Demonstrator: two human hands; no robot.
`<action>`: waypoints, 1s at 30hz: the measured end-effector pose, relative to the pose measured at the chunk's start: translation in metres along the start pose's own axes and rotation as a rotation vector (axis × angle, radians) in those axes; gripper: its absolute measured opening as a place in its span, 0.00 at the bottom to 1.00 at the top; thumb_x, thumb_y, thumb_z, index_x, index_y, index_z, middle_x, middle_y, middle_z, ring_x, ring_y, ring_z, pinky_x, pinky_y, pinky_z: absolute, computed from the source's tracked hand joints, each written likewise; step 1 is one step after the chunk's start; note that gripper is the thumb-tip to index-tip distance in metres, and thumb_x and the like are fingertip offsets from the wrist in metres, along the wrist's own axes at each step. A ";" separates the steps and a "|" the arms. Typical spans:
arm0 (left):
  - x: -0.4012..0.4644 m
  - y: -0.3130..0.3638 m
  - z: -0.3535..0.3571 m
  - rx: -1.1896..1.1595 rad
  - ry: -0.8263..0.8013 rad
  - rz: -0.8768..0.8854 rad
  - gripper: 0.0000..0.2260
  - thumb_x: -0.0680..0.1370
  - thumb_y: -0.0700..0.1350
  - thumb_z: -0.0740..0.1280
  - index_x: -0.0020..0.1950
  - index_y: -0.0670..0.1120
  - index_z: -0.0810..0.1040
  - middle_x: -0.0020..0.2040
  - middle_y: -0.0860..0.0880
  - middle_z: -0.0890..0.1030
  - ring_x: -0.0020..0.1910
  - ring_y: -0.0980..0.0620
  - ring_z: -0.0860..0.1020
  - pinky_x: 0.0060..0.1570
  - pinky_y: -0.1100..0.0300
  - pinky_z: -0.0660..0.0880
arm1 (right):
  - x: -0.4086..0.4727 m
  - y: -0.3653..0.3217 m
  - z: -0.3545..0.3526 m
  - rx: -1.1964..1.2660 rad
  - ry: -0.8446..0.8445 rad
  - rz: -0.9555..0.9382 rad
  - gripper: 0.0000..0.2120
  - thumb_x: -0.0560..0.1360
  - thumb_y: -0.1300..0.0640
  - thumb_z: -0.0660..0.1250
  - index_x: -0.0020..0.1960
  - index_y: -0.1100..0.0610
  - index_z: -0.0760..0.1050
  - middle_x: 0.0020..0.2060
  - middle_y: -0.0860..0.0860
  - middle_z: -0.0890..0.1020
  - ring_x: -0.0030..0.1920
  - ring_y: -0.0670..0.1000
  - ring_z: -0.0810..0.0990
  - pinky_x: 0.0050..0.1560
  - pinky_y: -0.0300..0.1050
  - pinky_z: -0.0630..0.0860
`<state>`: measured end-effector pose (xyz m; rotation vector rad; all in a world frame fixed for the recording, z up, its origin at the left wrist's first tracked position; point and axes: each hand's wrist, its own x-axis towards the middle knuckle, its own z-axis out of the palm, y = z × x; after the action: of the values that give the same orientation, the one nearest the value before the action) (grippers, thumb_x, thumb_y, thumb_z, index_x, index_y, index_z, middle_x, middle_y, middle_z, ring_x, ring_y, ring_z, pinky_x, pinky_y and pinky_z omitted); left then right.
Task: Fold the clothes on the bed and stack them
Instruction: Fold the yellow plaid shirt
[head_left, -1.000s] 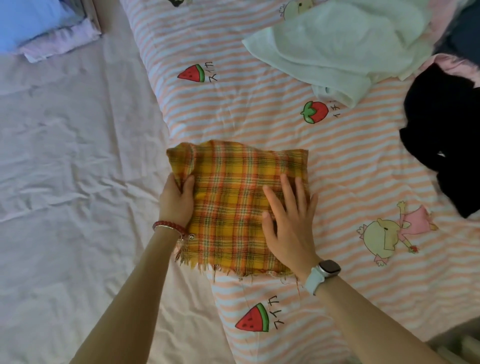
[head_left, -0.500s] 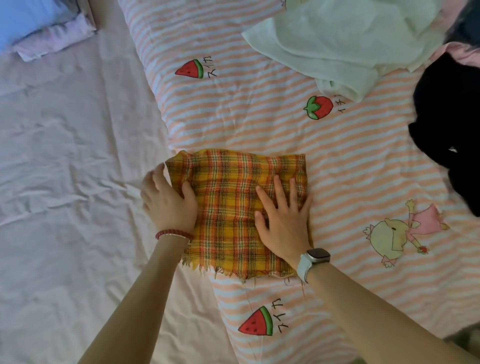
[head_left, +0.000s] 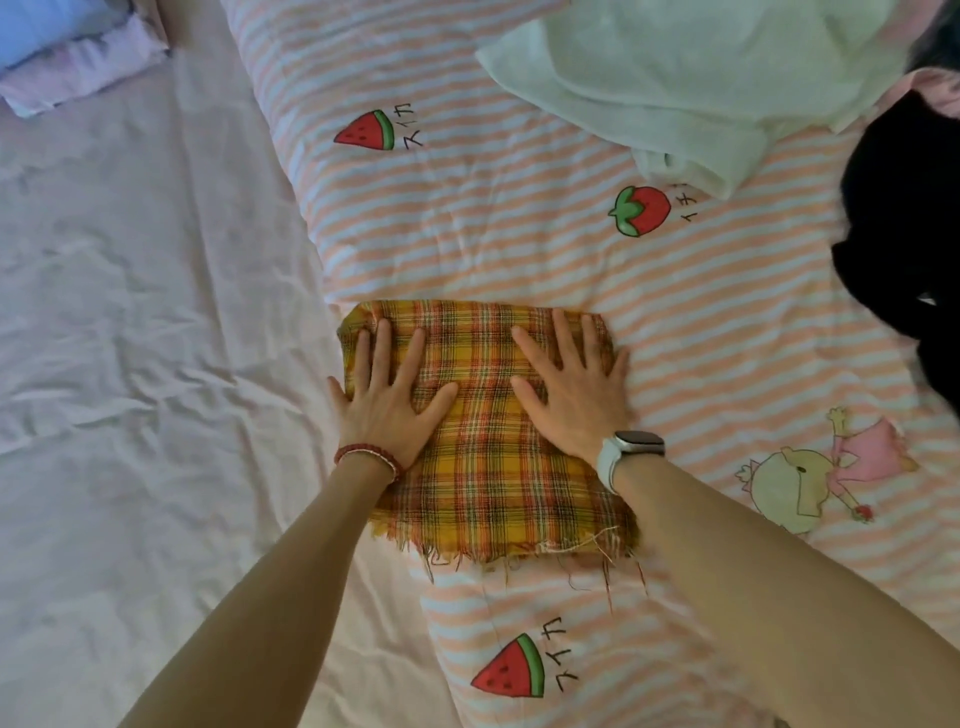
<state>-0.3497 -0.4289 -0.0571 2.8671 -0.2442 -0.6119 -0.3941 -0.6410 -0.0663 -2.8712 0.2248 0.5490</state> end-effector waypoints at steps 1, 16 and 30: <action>0.001 -0.004 -0.001 -0.019 -0.003 0.001 0.31 0.69 0.75 0.41 0.68 0.67 0.33 0.70 0.59 0.30 0.73 0.54 0.35 0.70 0.39 0.42 | -0.002 0.005 0.000 0.020 0.009 0.012 0.28 0.73 0.32 0.35 0.71 0.35 0.34 0.76 0.49 0.41 0.74 0.58 0.37 0.69 0.66 0.41; -0.026 -0.024 -0.015 -0.999 0.049 -0.471 0.27 0.74 0.59 0.66 0.66 0.44 0.68 0.59 0.46 0.77 0.55 0.46 0.77 0.54 0.50 0.75 | -0.107 -0.007 -0.011 0.987 0.183 0.431 0.30 0.79 0.48 0.58 0.76 0.54 0.51 0.73 0.52 0.62 0.72 0.52 0.61 0.71 0.51 0.61; -0.153 -0.004 -0.059 -0.984 0.409 -0.291 0.06 0.76 0.48 0.67 0.48 0.48 0.72 0.40 0.55 0.76 0.38 0.58 0.76 0.34 0.65 0.70 | -0.161 -0.017 -0.057 1.242 0.223 0.227 0.11 0.75 0.50 0.65 0.54 0.43 0.67 0.47 0.38 0.75 0.45 0.37 0.77 0.40 0.32 0.72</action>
<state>-0.4623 -0.3843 0.0538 1.9861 0.4299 -0.0965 -0.5187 -0.6201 0.0492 -1.6807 0.6511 0.0338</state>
